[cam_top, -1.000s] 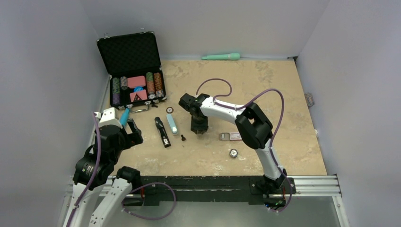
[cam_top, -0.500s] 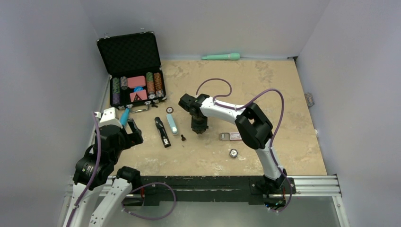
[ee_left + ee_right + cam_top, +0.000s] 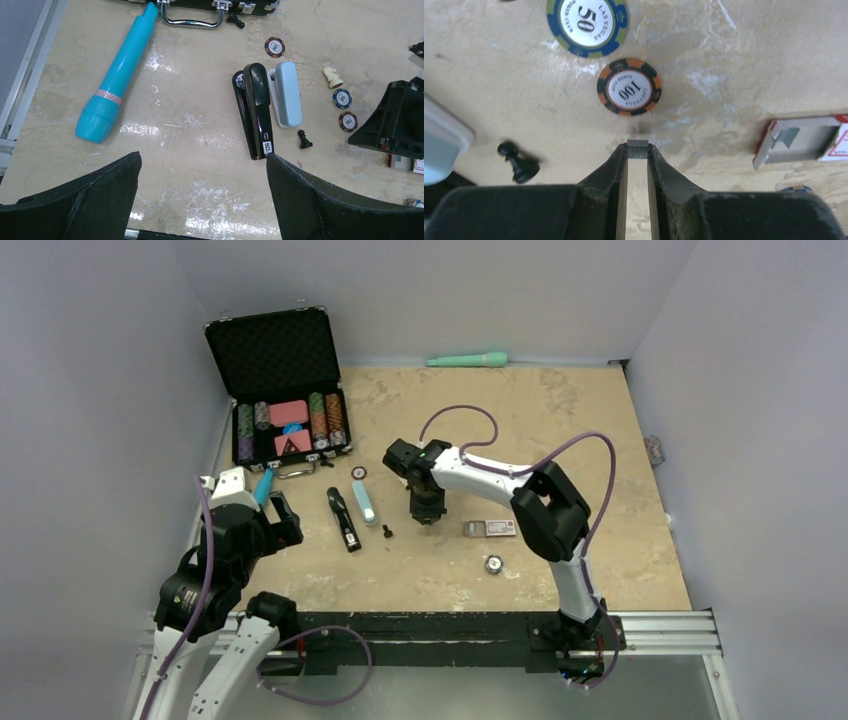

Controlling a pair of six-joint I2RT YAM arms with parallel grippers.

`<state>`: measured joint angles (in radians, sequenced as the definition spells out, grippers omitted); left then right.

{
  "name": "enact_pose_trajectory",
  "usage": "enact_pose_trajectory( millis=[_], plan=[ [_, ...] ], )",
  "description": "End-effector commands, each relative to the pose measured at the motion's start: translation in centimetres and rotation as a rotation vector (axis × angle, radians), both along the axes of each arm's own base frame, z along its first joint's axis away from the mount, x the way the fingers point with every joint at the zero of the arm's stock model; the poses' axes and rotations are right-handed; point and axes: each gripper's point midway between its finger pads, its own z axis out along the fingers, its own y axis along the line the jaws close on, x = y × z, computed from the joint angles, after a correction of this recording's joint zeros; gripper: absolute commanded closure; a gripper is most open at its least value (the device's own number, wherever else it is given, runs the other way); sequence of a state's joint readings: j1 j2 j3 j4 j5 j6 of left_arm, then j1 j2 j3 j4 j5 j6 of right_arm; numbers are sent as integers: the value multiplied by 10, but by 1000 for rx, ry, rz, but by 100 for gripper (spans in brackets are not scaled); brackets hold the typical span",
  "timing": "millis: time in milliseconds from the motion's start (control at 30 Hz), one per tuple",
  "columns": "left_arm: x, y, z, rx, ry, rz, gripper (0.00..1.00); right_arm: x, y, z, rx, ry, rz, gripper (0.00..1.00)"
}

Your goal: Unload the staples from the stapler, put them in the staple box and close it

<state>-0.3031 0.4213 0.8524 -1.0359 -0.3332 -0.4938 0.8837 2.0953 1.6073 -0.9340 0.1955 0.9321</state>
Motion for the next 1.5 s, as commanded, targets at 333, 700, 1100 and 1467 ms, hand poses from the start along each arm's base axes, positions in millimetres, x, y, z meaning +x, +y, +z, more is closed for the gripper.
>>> enact_pose_trajectory(
  millis=[333, 700, 1100, 1467],
  plan=[
    [4, 1, 5, 3, -31, 2, 2, -34, -49, 61, 41, -95, -84, 84],
    [4, 0, 4, 3, -26, -2, 2, -44, -86, 51, -36, -117, -124, 82],
    [5, -1, 3, 4, -20, -5, 2, -30, -122, 34, -105, -122, -154, 81],
    [5, -2, 3, 3, -19, -10, 2, -18, -127, 18, -122, -120, -117, 82]
  ],
)
